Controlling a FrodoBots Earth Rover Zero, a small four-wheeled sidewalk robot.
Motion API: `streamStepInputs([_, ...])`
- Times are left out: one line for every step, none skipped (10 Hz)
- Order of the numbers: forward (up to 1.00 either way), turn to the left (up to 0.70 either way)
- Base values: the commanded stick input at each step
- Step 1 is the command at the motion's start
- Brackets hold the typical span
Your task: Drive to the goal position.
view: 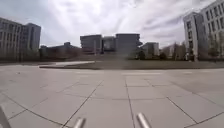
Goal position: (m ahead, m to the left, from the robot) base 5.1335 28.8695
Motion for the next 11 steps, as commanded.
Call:
streamStepInputs([0.00,0.45])
streamStepInputs([0.00,0.45])
streamStepInputs([0.00,0.45])
streamStepInputs([0.00,0.45])
streamStepInputs([0.00,0.45])
streamStepInputs([0.00,0.45])
streamStepInputs([0.00,0.45])
streamStepInputs([0.00,0.45])
streamStepInputs([0.00,0.45])
streamStepInputs([0.00,0.45])
streamStepInputs([0.00,0.45])
